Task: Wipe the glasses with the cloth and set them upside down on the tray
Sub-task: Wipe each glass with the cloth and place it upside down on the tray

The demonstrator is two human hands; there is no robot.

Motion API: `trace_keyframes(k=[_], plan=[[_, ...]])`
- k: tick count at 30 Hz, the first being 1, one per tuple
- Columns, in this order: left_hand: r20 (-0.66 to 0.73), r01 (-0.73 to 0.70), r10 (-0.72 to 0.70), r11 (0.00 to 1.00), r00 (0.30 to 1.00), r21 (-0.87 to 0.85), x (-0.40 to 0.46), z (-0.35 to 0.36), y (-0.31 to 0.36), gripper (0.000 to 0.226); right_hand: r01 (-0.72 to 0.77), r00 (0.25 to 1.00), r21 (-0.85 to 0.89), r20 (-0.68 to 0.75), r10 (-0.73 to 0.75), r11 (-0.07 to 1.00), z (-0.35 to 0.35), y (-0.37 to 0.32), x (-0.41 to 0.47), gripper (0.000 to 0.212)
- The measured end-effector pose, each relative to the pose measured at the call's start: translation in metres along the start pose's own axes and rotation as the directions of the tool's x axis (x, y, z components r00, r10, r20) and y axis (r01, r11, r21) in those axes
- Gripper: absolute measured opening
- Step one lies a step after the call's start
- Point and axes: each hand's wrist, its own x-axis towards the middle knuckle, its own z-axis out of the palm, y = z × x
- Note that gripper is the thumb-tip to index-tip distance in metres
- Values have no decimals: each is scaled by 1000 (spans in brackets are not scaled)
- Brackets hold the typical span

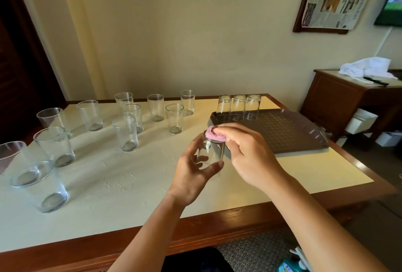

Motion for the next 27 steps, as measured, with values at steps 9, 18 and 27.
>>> trace_keyframes(k=[9, 18, 27], plan=[[52, -5, 6, 1000, 999, -15, 5, 11, 3, 78, -27, 1000, -26, 4, 27, 999, -12, 2, 2, 41], [76, -22, 24, 999, 997, -30, 13, 24, 3, 72, -31, 1000, -47, -2, 31, 998, -26, 5, 5, 39], [106, 15, -4, 995, 994, -95, 35, 51, 2, 62, -77, 996, -6, -40, 77, 997, -33, 39, 2, 41]])
